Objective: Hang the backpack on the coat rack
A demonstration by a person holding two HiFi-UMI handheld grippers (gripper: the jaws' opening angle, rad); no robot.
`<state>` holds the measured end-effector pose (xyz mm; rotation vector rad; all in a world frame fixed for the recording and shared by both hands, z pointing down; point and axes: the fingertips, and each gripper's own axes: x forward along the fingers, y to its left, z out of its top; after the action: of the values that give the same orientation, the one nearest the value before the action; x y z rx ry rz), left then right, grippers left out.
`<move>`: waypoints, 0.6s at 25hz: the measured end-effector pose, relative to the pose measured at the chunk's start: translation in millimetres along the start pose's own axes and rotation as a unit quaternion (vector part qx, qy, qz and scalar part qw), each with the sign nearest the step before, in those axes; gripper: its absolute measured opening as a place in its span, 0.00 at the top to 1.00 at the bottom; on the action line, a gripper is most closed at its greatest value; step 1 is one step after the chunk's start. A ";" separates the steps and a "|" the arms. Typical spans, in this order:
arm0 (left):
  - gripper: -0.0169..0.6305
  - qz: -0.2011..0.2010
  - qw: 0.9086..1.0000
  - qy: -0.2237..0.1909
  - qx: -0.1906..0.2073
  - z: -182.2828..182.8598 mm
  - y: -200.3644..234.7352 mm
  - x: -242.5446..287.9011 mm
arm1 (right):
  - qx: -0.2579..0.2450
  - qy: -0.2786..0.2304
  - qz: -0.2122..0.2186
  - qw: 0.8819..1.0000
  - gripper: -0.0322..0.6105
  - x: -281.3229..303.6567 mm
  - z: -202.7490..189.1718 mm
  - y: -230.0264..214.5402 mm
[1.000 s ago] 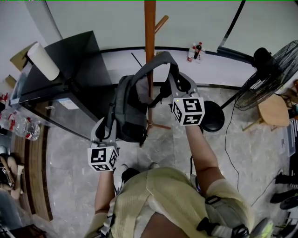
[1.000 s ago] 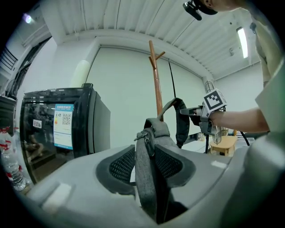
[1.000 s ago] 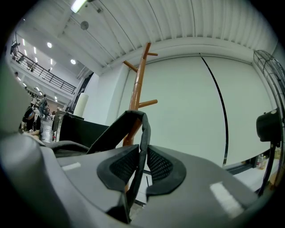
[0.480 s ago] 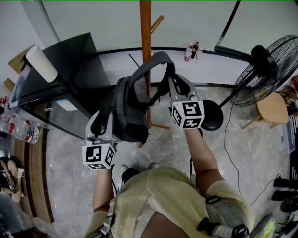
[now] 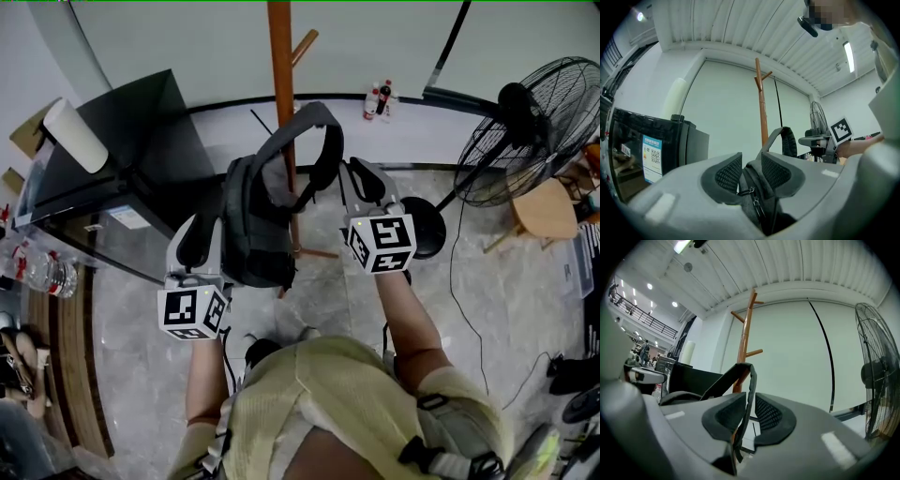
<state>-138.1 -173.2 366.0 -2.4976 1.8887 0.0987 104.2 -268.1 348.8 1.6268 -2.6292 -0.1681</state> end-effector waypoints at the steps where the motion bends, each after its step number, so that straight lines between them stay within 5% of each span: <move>1: 0.78 -0.001 1.000 -0.004 -0.003 3.5 -1.0 1.0 | -0.001 0.001 0.001 1.000 0.85 -1.9 0.2 0.8; 15: 0.78 -0.025 0.999 0.017 -0.012 4.5 -18.6 7.8 | 0.014 0.004 0.011 1.000 0.93 -35.1 -0.1 13.3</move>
<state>-118.3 -175.5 360.5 -2.5772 1.8460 0.0805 108.1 -230.8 351.1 1.6026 -2.6549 -0.1256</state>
